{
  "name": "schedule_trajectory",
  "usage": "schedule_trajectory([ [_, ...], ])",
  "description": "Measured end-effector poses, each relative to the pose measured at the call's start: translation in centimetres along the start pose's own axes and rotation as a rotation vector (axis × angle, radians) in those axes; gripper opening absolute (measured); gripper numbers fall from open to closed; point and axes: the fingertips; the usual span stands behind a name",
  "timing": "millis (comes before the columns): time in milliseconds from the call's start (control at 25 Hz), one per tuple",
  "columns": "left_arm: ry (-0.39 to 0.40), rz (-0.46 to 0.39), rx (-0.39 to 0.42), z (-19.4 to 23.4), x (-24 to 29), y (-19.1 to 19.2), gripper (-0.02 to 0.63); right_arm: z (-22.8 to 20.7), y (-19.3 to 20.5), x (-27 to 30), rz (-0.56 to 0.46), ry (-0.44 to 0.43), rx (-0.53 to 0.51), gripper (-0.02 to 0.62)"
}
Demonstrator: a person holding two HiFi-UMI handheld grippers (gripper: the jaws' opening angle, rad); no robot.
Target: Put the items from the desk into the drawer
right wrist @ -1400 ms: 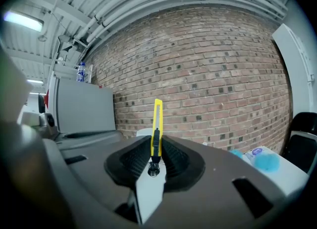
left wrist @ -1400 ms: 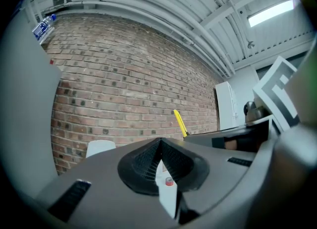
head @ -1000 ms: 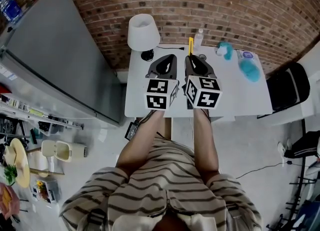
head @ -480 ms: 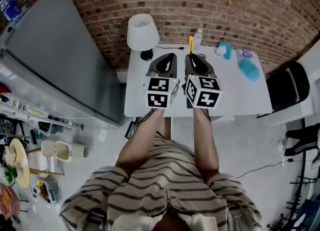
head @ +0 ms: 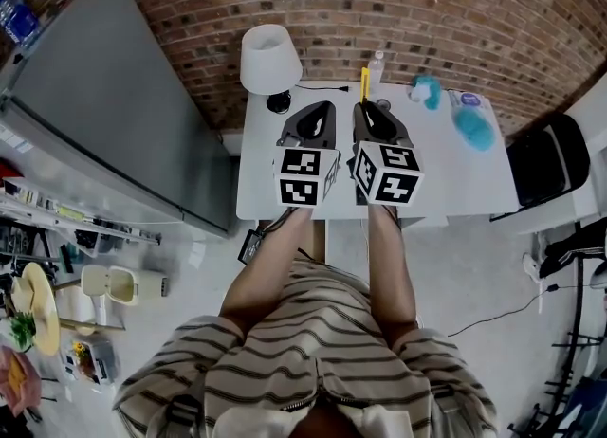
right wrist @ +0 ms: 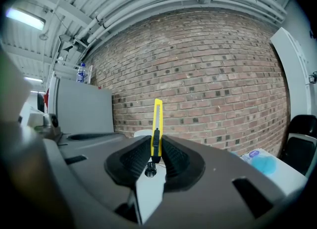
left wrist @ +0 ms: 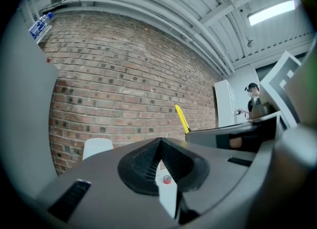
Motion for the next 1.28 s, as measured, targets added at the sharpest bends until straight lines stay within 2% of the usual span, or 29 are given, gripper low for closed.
schedule_trajectory([
  [680, -0.072, 0.034, -0.021, 0.0, -0.9, 2.1, 0.005, 0.3, 1.9, -0.2, 0.030, -0.066, 0.022, 0.072],
  [840, -0.084, 0.047, -0.032, -0.4, -1.5, 2.7, 0.005, -0.5, 1.6, -0.8, 0.028, -0.050, 0.011, 0.072],
  [1080, -0.107, 0.067, -0.043, 0.0, -3.8, 4.0, 0.005, 0.7, 2.2, -2.1, 0.033, -0.056, 0.037, 0.072],
  [1280, -0.095, 0.075, -0.042, 0.3, -7.2, 4.4, 0.005, 3.8, 3.1, -4.3, 0.046, -0.057, 0.062, 0.072],
])
Point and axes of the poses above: the fingertips, and each gripper's own axes: x forward along the fingers, z to its left, y out of its underside, and after that the axes turned 8 degrees about -x, right-handed
